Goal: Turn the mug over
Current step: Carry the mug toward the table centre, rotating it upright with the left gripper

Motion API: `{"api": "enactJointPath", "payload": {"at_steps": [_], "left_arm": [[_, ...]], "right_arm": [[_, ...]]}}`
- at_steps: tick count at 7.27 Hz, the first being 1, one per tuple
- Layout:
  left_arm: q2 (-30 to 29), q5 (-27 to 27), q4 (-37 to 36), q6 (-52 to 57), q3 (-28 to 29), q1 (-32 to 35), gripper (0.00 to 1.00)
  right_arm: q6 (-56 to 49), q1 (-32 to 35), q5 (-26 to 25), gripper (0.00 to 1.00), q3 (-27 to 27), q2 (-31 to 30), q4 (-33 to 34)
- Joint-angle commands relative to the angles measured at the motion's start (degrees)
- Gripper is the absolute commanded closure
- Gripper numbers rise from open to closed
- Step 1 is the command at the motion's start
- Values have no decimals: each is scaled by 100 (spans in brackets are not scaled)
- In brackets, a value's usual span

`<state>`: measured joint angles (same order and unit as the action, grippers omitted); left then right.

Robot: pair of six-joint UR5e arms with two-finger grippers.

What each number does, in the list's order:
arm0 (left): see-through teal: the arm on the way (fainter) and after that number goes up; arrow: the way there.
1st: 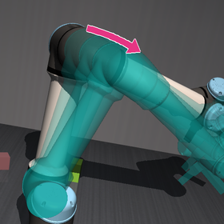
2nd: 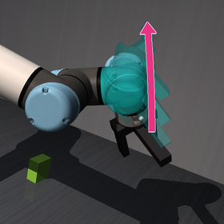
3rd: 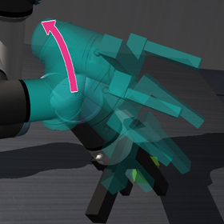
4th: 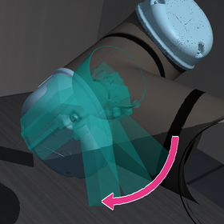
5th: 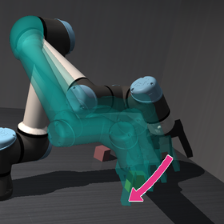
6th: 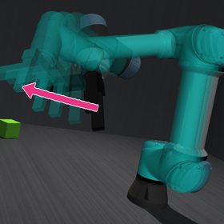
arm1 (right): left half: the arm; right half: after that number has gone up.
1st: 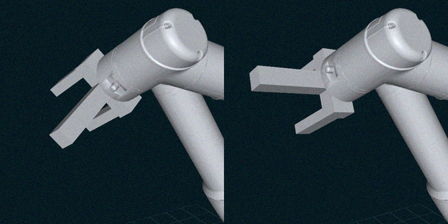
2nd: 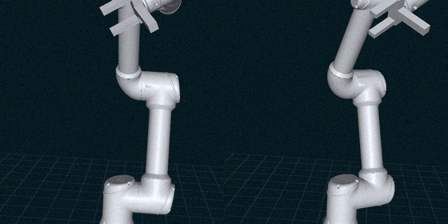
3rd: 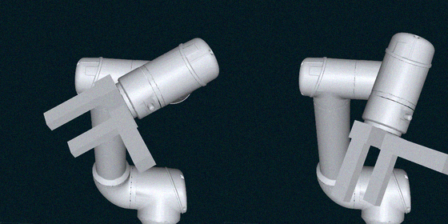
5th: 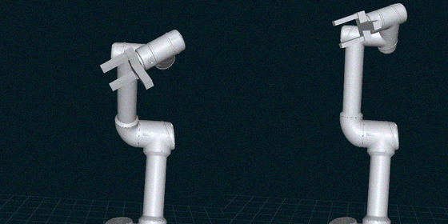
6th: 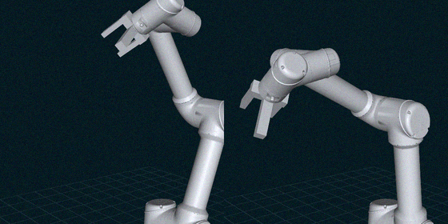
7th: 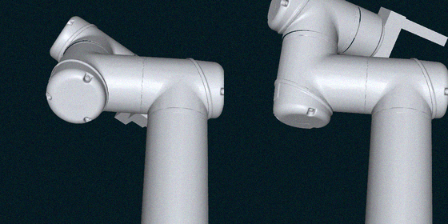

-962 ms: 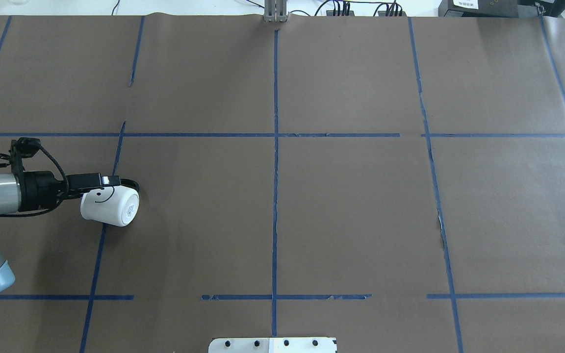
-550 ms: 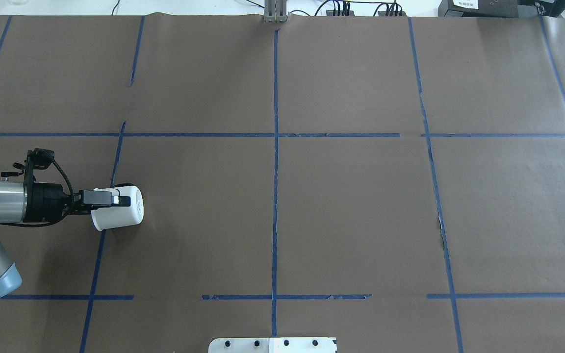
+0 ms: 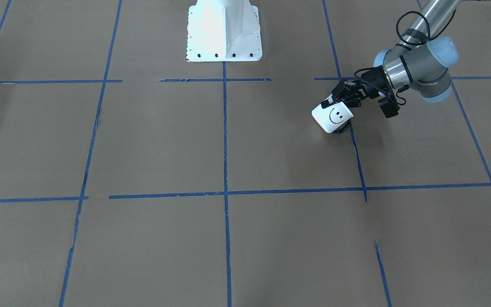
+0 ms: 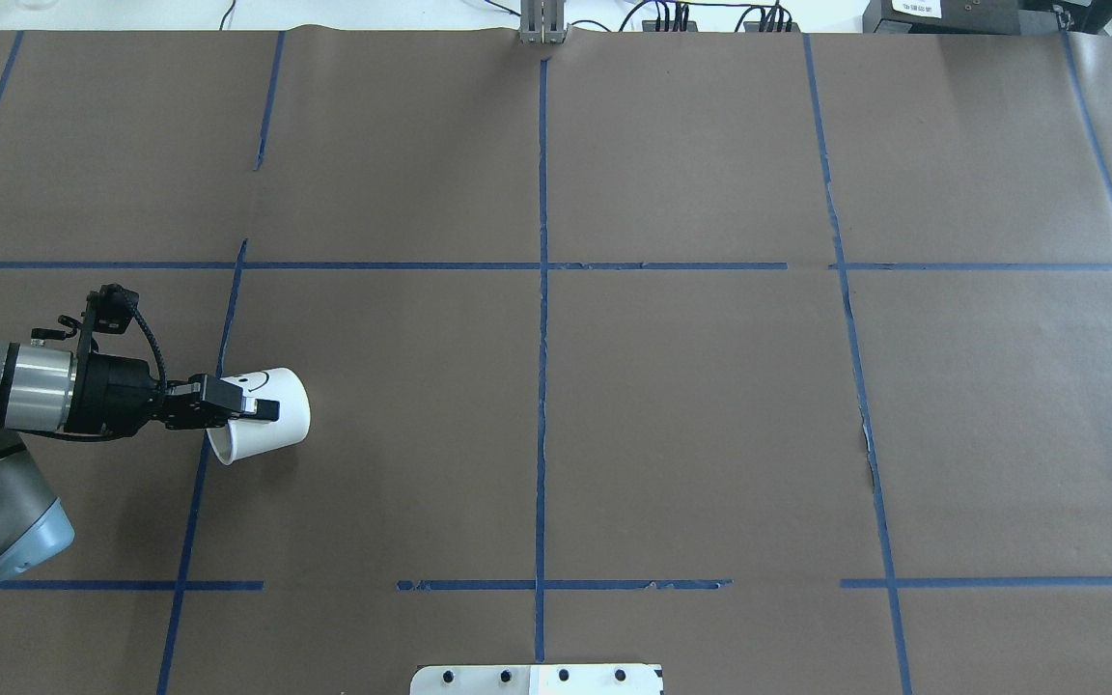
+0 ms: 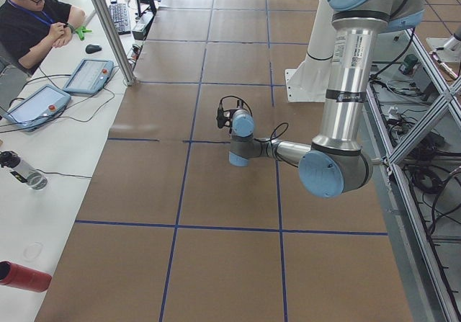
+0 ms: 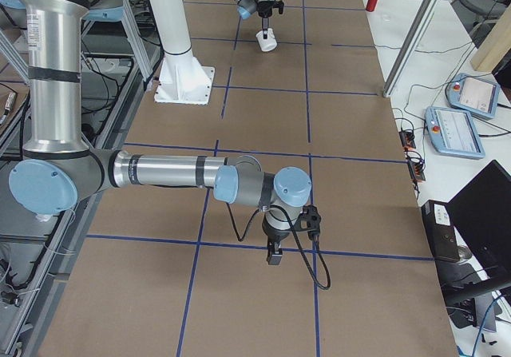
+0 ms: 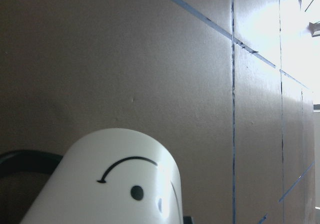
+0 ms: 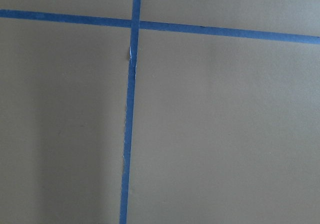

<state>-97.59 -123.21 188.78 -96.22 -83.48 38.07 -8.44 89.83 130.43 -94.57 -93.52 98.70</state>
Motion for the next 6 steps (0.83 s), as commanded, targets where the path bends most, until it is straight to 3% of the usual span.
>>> {"api": "enactJointPath", "payload": {"at_steps": [1,2,4,6], "left_arm": [[-59,-62,-95,-177,-307,33,100],[-111,-358,-617,-221,-457,60,100],[-714,-475,-3335,-161,-1264,60,100],[-1776,-467,-5761,-125,-1302,7,100]], "right_arm": [[0,0,0,0,0,0,0],[0,0,0,0,0,0,0],[0,0,0,0,0,0,0],[0,0,0,0,0,0,0]]}}
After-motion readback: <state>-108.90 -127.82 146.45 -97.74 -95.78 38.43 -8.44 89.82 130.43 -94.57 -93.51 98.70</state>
